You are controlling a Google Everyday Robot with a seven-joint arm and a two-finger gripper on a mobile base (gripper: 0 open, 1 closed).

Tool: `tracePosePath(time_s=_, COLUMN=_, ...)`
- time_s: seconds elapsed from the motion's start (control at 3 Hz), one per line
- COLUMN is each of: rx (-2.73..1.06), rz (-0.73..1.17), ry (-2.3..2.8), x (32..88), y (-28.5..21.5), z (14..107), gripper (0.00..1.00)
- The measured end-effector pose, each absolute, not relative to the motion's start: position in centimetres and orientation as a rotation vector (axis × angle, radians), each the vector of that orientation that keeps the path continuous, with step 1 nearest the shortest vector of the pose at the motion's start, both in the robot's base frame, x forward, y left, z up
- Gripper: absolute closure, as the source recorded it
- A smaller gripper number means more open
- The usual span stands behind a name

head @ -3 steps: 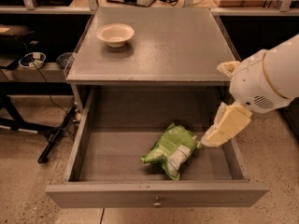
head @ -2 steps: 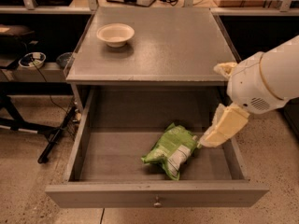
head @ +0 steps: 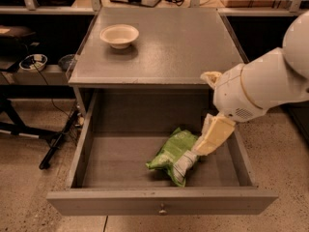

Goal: Pick green rice chip bag from top drawer and place on counter

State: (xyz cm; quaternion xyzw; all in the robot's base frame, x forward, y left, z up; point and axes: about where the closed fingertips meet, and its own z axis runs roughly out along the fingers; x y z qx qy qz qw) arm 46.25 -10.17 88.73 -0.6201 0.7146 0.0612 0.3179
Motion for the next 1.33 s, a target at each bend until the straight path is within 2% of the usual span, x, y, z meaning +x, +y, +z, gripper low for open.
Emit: tracePosePath(time_s=1.33, rx=-1.726, rz=0.078, ry=1.87, x=47.2, y=-8.4, z=84.5, gripper=0.0)
